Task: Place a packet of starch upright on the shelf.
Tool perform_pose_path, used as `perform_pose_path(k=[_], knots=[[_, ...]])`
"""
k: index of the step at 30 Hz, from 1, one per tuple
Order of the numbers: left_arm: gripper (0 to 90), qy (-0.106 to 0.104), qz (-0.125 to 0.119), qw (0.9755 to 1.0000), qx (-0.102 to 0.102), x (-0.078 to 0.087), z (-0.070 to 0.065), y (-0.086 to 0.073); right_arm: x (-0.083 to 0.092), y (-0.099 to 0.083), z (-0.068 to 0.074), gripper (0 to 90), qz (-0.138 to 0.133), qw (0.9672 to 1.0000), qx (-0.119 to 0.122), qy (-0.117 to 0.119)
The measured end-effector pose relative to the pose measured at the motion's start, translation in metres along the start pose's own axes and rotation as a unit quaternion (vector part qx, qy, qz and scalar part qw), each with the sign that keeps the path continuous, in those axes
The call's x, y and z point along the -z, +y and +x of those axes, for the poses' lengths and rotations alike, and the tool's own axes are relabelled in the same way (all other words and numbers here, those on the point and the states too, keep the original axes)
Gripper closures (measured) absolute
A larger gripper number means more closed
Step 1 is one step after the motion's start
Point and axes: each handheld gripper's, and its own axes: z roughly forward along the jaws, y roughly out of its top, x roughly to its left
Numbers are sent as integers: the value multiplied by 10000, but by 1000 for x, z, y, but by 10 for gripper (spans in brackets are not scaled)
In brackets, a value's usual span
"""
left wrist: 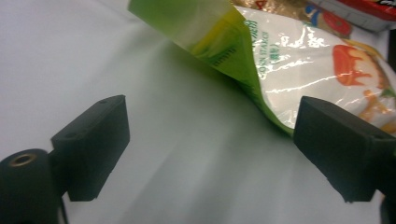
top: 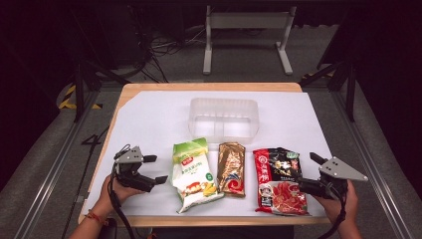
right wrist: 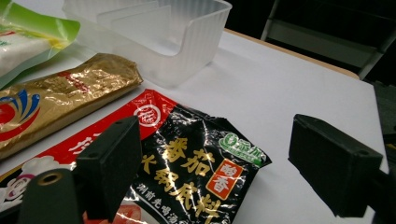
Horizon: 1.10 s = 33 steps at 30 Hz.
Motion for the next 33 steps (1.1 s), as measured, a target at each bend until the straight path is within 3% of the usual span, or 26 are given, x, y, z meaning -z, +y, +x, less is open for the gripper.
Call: perform_pose_path(k=[5,8,9,14,17,19,20,21,27,33], knots=[[134,-297,198,9991,209,-11,3,2,-1,0,1,179,20,10000,23,42],[133,-611,165,9971,416,-15,6,3,-3,-1,2,179,70,9999,57,43],[130,-732,255,9958,491,-20,6,5,-3,-1,2,179,86,9999,53,44],[127,-866,412,9947,367,-31,2,11,-4,-1,3,179,113,9999,75,39],[130,-1061,383,9923,513,-41,2,16,-5,-1,3,179,135,9999,71,39],[142,-908,541,9940,269,-46,1,20,-5,-1,3,179,139,9999,72,51],[162,-958,484,9936,339,-48,2,21,-5,-2,3,180,154,9998,80,58],[165,-1079,592,9913,477,-56,4,25,-6,-2,4,181,181,9998,100,54],[171,-1055,580,9922,319,-61,0,33,-5,-2,4,181,171,9998,101,63],[237,-936,635,9929,380,-64,1,39,-5,-2,5,181,177,9997,93,108]])
